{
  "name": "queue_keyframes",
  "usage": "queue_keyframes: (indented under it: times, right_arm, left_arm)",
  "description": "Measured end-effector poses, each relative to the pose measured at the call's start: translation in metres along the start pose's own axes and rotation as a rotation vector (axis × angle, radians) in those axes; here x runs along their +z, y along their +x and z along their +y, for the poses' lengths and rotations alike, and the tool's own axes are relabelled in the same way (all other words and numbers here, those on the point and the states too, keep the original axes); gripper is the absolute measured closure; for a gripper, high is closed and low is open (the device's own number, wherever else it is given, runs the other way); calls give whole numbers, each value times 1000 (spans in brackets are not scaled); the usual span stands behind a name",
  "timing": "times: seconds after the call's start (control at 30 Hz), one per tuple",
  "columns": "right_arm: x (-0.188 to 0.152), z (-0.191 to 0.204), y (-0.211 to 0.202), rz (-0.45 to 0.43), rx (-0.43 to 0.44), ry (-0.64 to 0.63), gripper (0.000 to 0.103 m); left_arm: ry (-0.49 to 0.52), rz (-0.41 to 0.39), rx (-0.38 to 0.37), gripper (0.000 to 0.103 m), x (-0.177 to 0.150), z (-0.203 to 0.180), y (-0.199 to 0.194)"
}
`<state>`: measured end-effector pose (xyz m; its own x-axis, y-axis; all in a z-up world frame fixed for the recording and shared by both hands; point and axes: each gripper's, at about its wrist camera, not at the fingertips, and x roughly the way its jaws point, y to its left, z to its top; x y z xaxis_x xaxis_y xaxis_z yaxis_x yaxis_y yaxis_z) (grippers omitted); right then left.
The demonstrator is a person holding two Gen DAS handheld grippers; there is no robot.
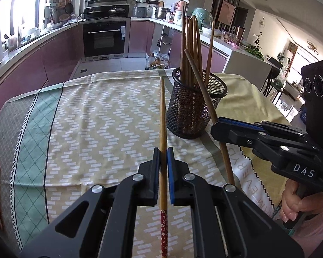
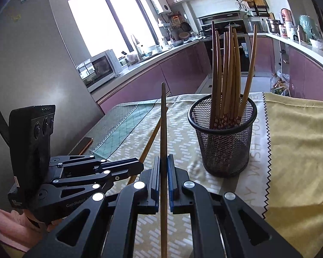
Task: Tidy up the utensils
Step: 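Lift both chopsticks upright and carry them toward the mesh cup, then move both upright chopsticks over the mesh cup opening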
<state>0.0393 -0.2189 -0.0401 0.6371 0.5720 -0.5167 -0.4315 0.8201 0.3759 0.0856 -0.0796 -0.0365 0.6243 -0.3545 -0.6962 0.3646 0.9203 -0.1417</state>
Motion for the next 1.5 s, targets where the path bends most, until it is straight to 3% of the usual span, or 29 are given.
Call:
queue_keyframes:
  times: [0.7, 1.5]
  right_arm:
    - [7, -3, -13, -48, 18, 16, 97]
    - [19, -2, -25, -100, 21, 13, 97]
  left_arm:
    - [-5, -32, -60, 96, 7, 2, -13]
    - [4, -66, -79, 96, 17, -1, -18]
